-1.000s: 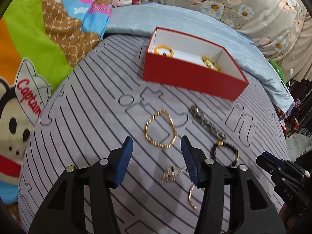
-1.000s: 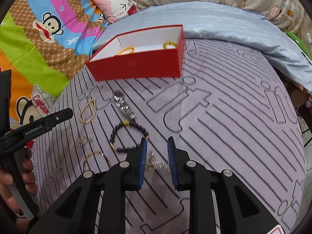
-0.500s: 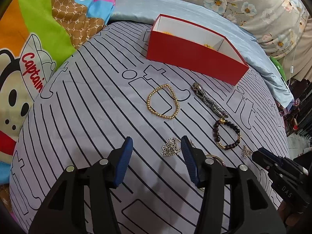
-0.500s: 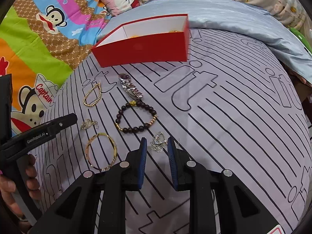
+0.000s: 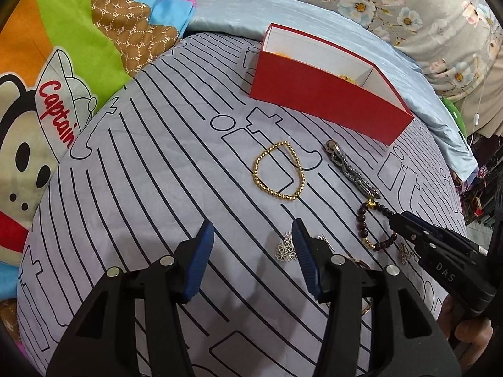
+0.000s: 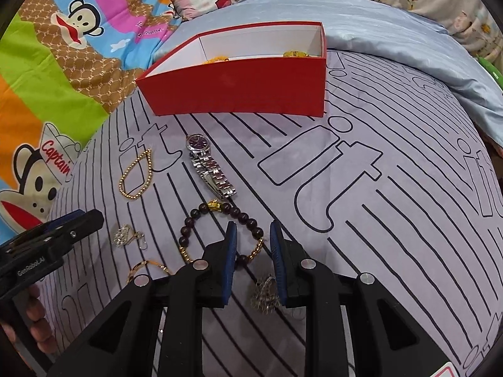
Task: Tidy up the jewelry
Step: 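Move both grippers back over the remaining jewelry, then lower the right gripper onto the dark bead bracelet with gold spacers and close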
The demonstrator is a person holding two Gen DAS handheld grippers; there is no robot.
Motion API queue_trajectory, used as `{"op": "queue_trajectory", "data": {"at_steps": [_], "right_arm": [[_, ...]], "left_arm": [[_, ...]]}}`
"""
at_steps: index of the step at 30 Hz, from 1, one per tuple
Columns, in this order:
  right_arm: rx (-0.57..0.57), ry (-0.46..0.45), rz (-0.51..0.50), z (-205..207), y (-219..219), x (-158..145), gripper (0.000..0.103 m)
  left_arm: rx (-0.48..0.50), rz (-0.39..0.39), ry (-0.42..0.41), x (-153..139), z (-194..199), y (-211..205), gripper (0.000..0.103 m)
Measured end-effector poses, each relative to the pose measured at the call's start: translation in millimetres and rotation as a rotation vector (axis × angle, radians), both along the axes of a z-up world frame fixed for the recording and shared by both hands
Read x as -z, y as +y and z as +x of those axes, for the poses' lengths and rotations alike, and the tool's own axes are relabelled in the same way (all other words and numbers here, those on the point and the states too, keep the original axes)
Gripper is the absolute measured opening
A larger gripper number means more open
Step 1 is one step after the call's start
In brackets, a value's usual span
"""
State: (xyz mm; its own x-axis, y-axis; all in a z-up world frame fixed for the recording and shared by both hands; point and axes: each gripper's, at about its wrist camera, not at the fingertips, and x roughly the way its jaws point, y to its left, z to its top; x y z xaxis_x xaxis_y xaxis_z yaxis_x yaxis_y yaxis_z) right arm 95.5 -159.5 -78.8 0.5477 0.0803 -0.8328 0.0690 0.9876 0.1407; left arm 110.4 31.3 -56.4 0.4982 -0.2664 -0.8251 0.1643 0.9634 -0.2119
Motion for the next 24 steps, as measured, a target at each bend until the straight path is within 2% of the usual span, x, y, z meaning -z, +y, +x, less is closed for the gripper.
{"op": "queue_trajectory", "data": {"at_steps": [5, 8, 9, 19, 24], "right_arm": [[-0.017, -0.005, -0.065, 0, 8, 4, 0.022], [-0.022, -0.007, -0.095, -1, 11, 5, 0.011], [-0.022, -0.008, -0.095, -1, 11, 5, 0.008], [0.009, 0.007, -0.021, -13, -4, 5, 0.007], [0.024, 0.008, -0.012, -17, -7, 5, 0.007]], "left_arm": [[-0.012, -0.004, 0.009, 3, 11, -1, 0.049], [-0.016, -0.001, 0.013, 6, 17, -2, 0.049], [-0.018, -0.001, 0.015, 6, 19, -2, 0.049], [-0.029, -0.004, 0.009, 8, 37, -2, 0.049], [0.001, -0.021, 0.007, 2, 29, -7, 0.049]]}}
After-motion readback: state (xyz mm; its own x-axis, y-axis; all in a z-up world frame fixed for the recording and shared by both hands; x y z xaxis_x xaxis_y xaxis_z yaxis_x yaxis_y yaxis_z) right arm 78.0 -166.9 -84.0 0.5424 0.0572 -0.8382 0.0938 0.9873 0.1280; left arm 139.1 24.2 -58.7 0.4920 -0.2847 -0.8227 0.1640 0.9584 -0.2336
